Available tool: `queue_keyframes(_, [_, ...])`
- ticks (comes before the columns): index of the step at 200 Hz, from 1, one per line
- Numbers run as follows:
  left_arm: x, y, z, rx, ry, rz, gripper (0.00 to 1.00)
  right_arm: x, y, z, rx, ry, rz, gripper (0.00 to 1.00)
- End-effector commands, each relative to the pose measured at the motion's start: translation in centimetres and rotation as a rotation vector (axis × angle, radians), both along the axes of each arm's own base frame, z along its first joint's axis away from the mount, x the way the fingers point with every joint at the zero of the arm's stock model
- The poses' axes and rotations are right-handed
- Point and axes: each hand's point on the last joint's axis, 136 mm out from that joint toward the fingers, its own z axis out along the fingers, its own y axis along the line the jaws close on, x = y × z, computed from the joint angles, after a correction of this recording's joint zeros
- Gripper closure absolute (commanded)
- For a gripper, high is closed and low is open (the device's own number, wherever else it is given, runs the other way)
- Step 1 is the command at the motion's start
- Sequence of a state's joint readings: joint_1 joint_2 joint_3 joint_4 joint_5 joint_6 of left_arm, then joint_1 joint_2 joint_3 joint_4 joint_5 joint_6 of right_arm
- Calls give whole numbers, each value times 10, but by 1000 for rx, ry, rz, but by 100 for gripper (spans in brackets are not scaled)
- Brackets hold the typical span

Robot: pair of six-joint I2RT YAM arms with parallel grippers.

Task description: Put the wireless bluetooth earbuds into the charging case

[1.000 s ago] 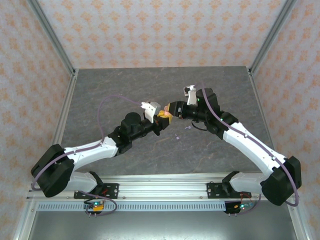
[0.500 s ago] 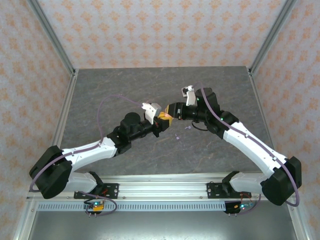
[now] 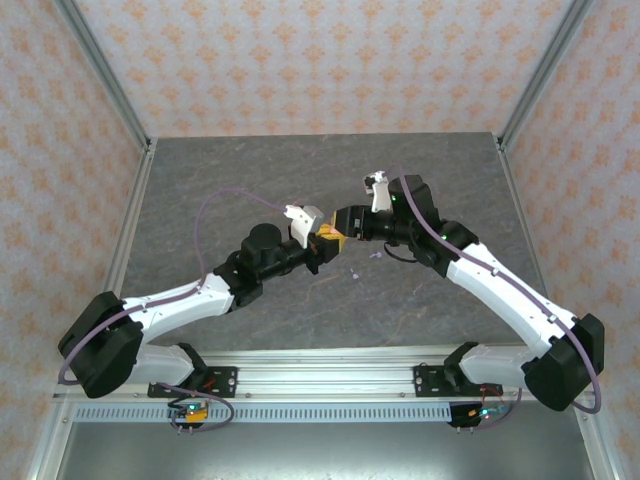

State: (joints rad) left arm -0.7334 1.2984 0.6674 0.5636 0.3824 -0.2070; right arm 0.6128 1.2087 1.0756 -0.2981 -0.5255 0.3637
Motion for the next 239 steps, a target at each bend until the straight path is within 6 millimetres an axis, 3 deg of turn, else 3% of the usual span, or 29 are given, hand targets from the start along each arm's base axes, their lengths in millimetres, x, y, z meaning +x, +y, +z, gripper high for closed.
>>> queue_keyframes(1, [-4, -4, 25, -20, -65, -20, 75, -3, -8, 25, 8, -67, -21, 54])
queue_keyframes(64, [-2, -1, 23, -9, -61, -2, 76, -7, -10, 30, 13, -78, -18, 60])
queue_keyframes(126, [-3, 1, 26, -10, -68, 5, 76, -1, -19, 19, -42, -61, -72, 83])
queue_keyframes(239, [-9, -2, 32, -31, -74, -32, 76, -5, -7, 17, -16, -28, -9, 87])
